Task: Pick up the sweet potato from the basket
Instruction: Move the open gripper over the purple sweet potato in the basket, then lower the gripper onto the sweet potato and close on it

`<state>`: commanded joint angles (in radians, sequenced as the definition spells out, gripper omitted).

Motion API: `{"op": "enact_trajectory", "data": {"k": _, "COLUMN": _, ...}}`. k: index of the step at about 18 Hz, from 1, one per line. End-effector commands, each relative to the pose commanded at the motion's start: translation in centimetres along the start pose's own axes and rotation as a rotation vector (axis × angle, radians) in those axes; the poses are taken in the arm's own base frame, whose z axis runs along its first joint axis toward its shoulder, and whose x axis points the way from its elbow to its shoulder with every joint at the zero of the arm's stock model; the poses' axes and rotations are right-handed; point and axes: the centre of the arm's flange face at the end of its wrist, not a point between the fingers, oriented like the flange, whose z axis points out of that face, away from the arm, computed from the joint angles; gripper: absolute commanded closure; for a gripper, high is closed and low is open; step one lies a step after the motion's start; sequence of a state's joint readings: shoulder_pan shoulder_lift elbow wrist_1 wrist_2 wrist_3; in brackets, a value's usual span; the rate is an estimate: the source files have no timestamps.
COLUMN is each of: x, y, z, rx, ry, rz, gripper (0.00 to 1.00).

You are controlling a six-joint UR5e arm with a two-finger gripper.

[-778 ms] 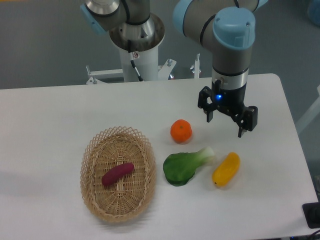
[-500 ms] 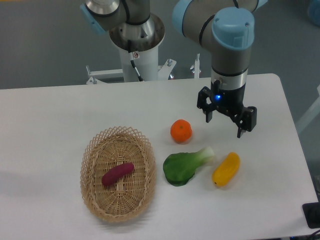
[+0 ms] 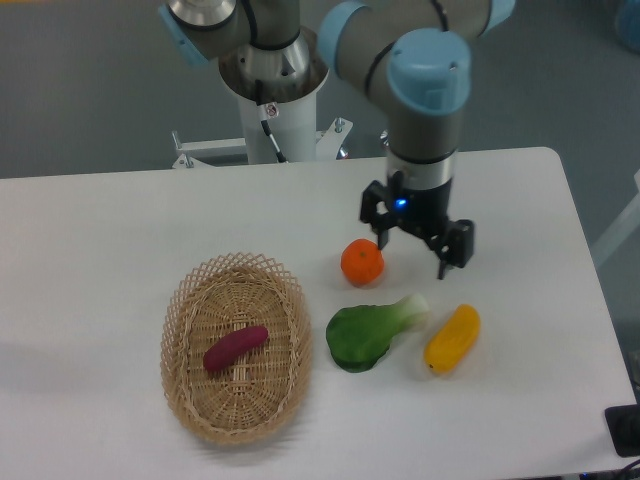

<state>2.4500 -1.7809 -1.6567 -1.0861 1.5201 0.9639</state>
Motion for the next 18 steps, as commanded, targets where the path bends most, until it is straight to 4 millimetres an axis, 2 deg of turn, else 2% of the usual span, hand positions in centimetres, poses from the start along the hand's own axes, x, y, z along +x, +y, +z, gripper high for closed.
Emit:
{"op": "enact_trajectory", "data": {"k": 3, "x": 3.6, "y": -3.2, "z": 2.1, "rx": 0.006, "ry": 0.013, "rz": 0.007, "gripper": 0.00}}
{"op": "enact_trajectory", "data": {"k": 5, "x": 5.2, "y": -4.4, "z": 3.5, "rx": 0.016, "ry": 0.004, "rz": 0.024, "gripper": 0.00}}
{"op": "enact_trajectory", "data": {"k": 8, "x": 8.9, "y": -6.6, "z": 5.6, "rx": 0.036, "ry": 0.001, "rz": 0.040, "gripper": 0.00}}
{"op": "enact_trajectory", "data": {"k": 12, "x": 12.0, "y": -8.7, "z": 8.5, "rx": 0.017, "ry": 0.040, "rz": 0.102, "gripper": 0.00}}
{"op": "enact_trajectory", "data": {"k": 15, "x": 13.1, "y": -9.9, "z": 11.8, "rx": -0.001, "ry": 0.064, "rz": 0.148, "gripper": 0.00}}
{"op": "enact_trajectory", "data": {"k": 18, "x": 14.2, "y": -10.7, "z": 13.6, "rx": -0.006, "ry": 0.076, "rz": 0.200, "gripper": 0.00}}
